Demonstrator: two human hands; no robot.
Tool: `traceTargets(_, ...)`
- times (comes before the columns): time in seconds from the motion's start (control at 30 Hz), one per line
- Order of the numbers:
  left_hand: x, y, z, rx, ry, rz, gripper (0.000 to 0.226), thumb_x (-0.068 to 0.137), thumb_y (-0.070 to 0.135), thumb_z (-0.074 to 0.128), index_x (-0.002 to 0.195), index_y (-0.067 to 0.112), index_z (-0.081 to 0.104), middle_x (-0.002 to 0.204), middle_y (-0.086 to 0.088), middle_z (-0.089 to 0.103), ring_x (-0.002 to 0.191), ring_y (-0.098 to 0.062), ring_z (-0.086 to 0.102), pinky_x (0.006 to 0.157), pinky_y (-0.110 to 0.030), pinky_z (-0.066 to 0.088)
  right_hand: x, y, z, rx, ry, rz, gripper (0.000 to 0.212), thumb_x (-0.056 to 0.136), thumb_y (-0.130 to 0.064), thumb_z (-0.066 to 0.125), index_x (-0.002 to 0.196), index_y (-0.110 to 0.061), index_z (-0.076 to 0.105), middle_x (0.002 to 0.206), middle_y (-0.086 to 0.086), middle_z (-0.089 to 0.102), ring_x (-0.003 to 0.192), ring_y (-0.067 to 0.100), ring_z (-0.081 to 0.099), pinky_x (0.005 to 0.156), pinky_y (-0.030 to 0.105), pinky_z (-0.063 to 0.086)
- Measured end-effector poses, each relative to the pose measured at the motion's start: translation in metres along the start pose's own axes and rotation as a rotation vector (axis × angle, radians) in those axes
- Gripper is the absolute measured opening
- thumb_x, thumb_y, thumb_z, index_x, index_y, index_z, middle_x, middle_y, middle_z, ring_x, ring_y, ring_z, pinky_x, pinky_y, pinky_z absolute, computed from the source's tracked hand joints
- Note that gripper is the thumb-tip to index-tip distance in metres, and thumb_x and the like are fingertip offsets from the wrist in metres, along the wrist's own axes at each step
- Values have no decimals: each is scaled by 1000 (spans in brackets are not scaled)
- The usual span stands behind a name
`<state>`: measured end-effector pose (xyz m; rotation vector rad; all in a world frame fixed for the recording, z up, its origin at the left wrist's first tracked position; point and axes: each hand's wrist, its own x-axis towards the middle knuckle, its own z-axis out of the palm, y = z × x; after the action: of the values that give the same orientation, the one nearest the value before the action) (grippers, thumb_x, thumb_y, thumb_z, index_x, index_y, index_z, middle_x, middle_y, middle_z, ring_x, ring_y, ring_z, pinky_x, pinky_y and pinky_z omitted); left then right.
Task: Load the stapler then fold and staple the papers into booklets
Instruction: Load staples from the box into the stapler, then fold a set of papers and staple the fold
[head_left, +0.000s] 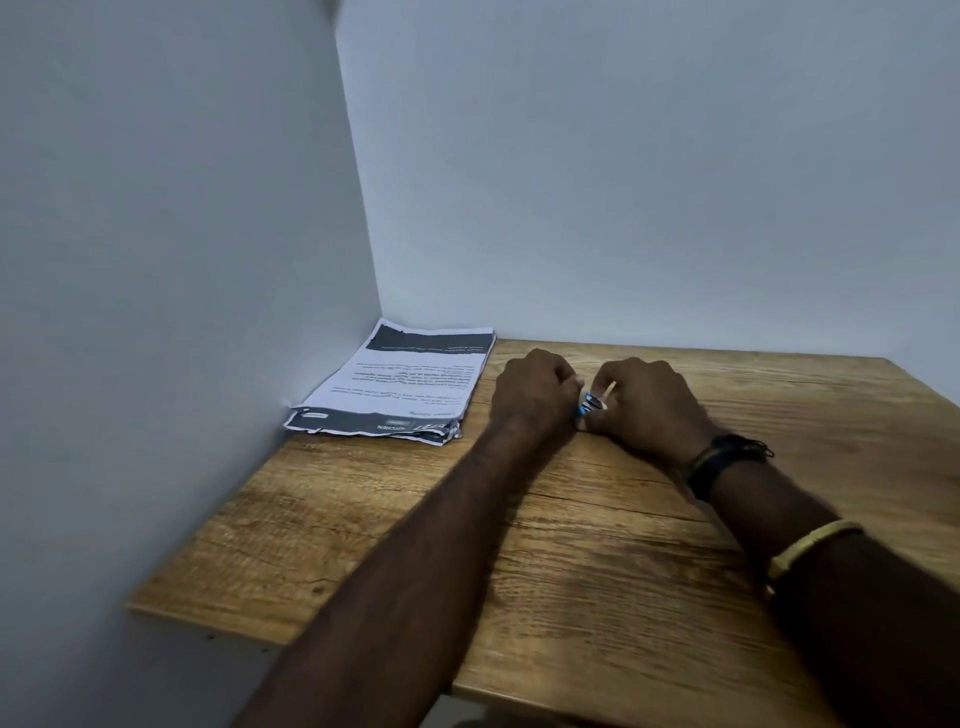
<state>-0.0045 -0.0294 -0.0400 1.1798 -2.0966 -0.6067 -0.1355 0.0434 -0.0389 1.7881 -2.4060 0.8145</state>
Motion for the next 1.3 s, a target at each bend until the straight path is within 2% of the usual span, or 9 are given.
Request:
traceTargets(0.17,0,-10,-16,-15,12,-13,11,86,28,73,82,19,77,91,0,78,92,-18,71,78,-28,51,5,-18,0,-21,78,-68,29,75,-44,85,95,-25,74,98,-4,70,92,19,63,70,29,41)
traceTargets(0.4,17,-41,-73,35,197,-96,24,87,33,71,67,20,68,79,0,76,87,-22,72,71,-26,43,36,-80,15,204,94,-28,4,84,-25,79,84,-20,80,92,0,77,92,21,69,80,31,54)
traceTargets(0.53,28,-76,-105,140,241,-161,18,89,29,67,91,16,79,98,-2,79,99,-26,72,84,-30,50,57,-103,42,191,30,42,9,87,-20,71,89,-16,80,96,6,78,98,28,71,85,36,58)
traceTargets(0.63,34,-100,-115,228,175,-224,18,89,29,68,102,22,78,115,-3,75,112,-27,67,91,-31,49,68,-114,63,180,-28,131,20,86,-22,68,102,-11,74,111,14,74,108,36,67,88,36,57)
traceTargets(0.77,39,-125,-118,261,112,-304,30,89,33,69,118,27,72,131,-4,67,125,-27,60,104,-35,48,79,-126,85,134,-22,205,29,85,-25,70,110,-12,69,118,14,70,110,36,67,81,34,53)
traceTargets(0.9,40,-136,-115,253,106,-344,33,85,32,72,118,30,71,130,-2,67,126,-26,60,106,-35,46,86,-131,93,148,-10,246,30,82,-29,71,108,-15,69,114,11,71,104,34,69,72,30,48)
traceTargets(1.03,42,-138,-111,251,132,-351,32,83,35,75,114,31,71,128,-1,69,125,-25,60,108,-36,45,91,-135,95,197,-9,279,32,79,-34,74,105,-16,68,113,10,71,103,34,69,72,30,49)
traceTargets(1.2,42,-141,-109,266,154,-337,34,81,41,77,113,30,71,126,1,70,123,-24,61,106,-36,46,92,-142,98,114,-25,270,34,84,-30,70,113,-13,66,122,13,67,109,34,67,83,35,54)
traceTargets(1.3,42,-142,-109,289,164,-324,35,81,44,77,113,29,71,126,1,70,123,-24,61,105,-36,46,95,-145,98,223,-1,294,27,85,-19,69,110,-12,65,121,12,69,110,35,66,85,35,55)
